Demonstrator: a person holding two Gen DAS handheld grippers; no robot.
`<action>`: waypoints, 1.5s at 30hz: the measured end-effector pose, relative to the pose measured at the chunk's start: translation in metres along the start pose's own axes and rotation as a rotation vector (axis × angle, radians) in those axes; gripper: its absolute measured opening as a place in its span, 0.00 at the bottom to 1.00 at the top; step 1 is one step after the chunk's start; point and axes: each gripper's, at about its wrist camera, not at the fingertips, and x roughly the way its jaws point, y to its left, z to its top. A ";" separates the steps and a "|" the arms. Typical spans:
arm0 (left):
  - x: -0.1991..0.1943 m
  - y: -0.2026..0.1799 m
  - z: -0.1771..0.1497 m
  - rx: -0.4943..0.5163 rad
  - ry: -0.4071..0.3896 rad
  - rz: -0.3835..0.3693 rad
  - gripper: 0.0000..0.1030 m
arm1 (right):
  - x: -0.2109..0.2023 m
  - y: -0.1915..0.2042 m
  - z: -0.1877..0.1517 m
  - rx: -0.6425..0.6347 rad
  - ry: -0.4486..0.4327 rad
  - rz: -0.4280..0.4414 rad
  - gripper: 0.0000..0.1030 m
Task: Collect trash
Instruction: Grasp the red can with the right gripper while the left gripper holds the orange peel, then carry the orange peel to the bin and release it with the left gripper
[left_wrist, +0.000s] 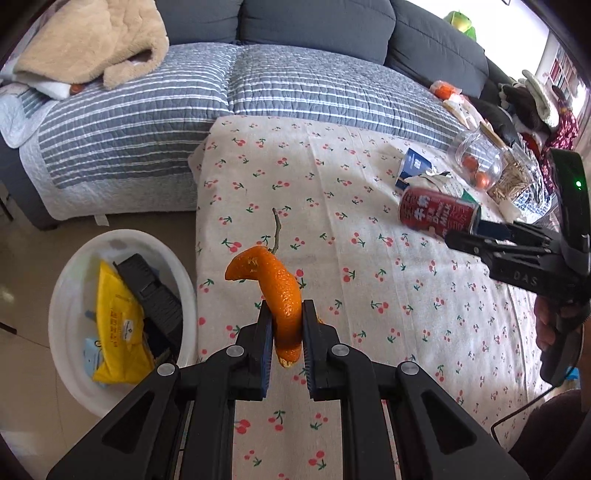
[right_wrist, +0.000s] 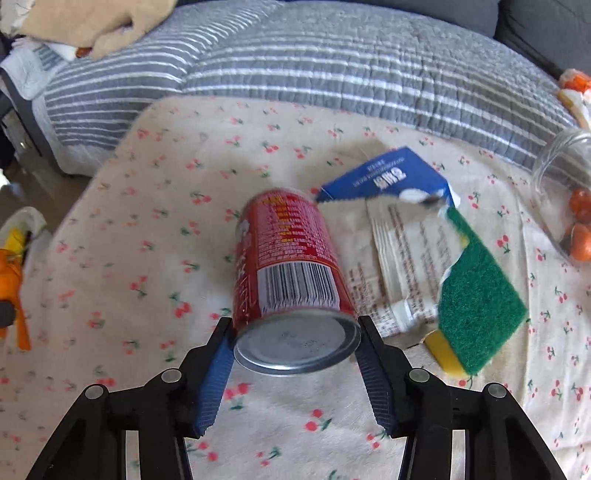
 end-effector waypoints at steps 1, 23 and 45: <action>-0.002 0.001 -0.001 -0.001 -0.003 -0.001 0.15 | -0.004 0.002 -0.001 -0.001 -0.003 0.005 0.55; -0.064 0.079 -0.041 -0.124 -0.072 0.079 0.15 | -0.064 0.047 -0.039 0.034 0.034 0.057 0.54; -0.046 0.163 -0.045 -0.327 -0.030 0.221 0.63 | -0.060 0.083 -0.031 0.023 0.037 0.113 0.54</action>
